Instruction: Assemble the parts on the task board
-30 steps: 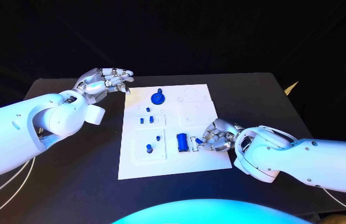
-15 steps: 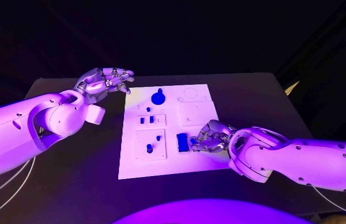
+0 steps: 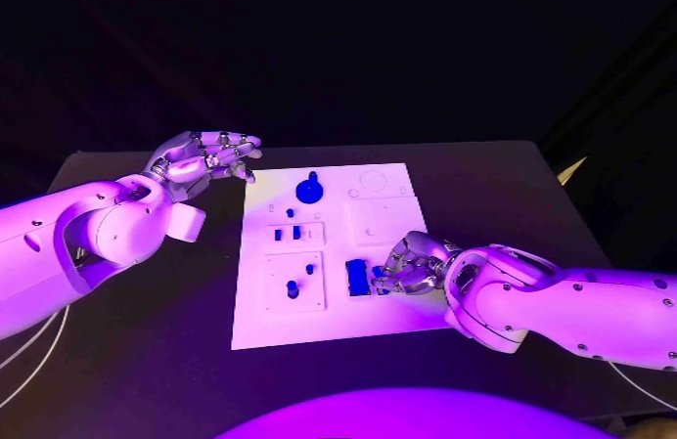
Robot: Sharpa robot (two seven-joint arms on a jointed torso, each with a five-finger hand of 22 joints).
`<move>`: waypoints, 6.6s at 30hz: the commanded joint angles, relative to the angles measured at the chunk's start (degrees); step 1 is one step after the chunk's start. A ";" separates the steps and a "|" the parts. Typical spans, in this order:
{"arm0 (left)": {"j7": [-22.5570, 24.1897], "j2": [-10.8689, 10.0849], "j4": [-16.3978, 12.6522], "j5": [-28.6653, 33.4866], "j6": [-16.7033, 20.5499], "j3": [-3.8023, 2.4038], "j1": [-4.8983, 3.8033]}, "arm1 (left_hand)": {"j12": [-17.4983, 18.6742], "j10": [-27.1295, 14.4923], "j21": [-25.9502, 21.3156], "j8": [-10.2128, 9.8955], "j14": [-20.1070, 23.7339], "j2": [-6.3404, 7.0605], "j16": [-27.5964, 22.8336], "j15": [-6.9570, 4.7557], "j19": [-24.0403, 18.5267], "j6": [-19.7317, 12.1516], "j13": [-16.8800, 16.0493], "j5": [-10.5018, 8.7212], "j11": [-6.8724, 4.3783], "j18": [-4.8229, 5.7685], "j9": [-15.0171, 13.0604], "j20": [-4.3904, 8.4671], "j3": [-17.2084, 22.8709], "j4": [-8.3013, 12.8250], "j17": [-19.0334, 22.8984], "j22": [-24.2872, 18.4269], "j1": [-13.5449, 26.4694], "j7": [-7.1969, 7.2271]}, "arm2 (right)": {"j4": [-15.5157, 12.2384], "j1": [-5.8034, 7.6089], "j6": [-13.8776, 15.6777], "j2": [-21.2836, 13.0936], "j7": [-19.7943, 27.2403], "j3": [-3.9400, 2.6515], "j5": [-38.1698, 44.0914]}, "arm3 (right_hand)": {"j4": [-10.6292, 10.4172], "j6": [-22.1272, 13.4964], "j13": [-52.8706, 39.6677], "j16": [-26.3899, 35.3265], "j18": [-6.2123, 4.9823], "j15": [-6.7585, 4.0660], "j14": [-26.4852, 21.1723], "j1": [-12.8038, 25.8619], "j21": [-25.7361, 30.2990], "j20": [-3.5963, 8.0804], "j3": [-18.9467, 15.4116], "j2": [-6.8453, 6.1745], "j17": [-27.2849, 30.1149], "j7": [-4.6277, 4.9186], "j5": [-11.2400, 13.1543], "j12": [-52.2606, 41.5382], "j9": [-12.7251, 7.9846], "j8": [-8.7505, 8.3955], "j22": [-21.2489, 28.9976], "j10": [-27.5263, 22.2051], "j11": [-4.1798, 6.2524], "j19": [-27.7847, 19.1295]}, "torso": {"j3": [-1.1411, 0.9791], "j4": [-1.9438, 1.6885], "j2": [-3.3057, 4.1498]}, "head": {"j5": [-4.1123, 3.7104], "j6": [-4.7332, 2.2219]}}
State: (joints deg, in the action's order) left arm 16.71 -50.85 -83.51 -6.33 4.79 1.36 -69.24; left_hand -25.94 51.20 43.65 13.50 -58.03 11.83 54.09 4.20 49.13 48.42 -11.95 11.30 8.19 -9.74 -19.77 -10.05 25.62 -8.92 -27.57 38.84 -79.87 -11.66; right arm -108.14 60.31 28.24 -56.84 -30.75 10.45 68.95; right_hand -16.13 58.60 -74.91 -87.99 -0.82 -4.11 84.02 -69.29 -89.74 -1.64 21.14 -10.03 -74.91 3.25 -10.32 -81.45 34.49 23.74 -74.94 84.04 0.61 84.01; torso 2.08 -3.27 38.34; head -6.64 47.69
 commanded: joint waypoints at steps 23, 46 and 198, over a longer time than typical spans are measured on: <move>0.18 -0.01 -0.04 -0.09 -0.94 -0.03 -0.03 | -0.30 -0.24 -0.11 0.10 0.28 -0.32 -0.36 -0.01 0.41 -0.45 0.08 0.15 0.00 -0.70 -0.07 0.09 -0.27 -0.15 0.08 -0.06 -0.38 -0.10 | -0.17 -0.20 -1.64 -0.35 -1.17 0.12 3.67 | -0.17 0.88 -10.90 -0.30 0.82 -0.61 5.11 1.17 -0.26 0.19 0.22 0.13 -10.79 -0.24 0.21 -0.28 0.26 0.38 -15.06 2.59 0.54 5.99 | -0.02 0.04 -0.03 | 0.02 0.20; -0.37 0.13 0.28 -0.39 -1.17 0.08 -0.02 | -0.36 -0.34 -0.34 0.12 0.31 -0.32 -0.40 -0.03 0.52 -0.52 0.15 0.16 -0.02 -0.72 -0.08 0.10 -0.43 -0.27 0.10 -0.19 -0.64 -0.07 | 0.33 -0.20 -1.41 -0.07 -0.46 0.12 3.47 | -0.48 0.61 -10.84 -0.21 0.82 -0.64 5.08 7.97 -0.26 0.25 -1.53 -1.06 -10.65 -0.21 0.22 -0.08 1.07 1.05 -15.06 2.55 0.53 5.99 | 0.00 -0.01 -0.01 | -0.14 0.32; 13.09 6.16 -6.44 6.33 39.33 -1.36 9.08 | 25.94 -51.20 -43.65 -13.50 58.03 -11.83 -54.09 -4.20 -49.13 -48.42 11.95 -11.30 -8.19 9.74 19.77 10.05 -25.62 8.92 27.57 -38.84 79.87 11.66 | 18.19 -0.15 15.88 12.15 60.55 -10.45 -68.95 | 16.13 -58.60 74.91 87.99 0.82 4.11 -84.02 69.29 89.74 1.64 -21.14 10.03 74.91 -3.25 10.32 81.45 -34.49 -23.74 74.94 -84.04 -0.61 -84.01 | -2.08 3.27 -7.16 | 6.64 -13.31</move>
State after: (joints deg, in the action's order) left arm 28.37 -44.73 -89.79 0.74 42.77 0.06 -60.16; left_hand -0.37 0.21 0.31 0.19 -0.20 -0.05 0.38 0.01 0.40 0.30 -0.05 0.20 0.00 -0.33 -0.05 0.20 0.24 0.00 -0.05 0.05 -0.37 0.01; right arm -89.84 60.18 43.63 -44.68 28.23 0.04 0.26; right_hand 0.00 0.22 -0.05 -0.13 -0.80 -0.01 0.29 0.07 -0.28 0.00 0.25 0.39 -0.05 -0.03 -0.19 -0.21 0.05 0.19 -0.05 0.30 0.00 0.27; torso -0.01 0.00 31.18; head 0.00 34.38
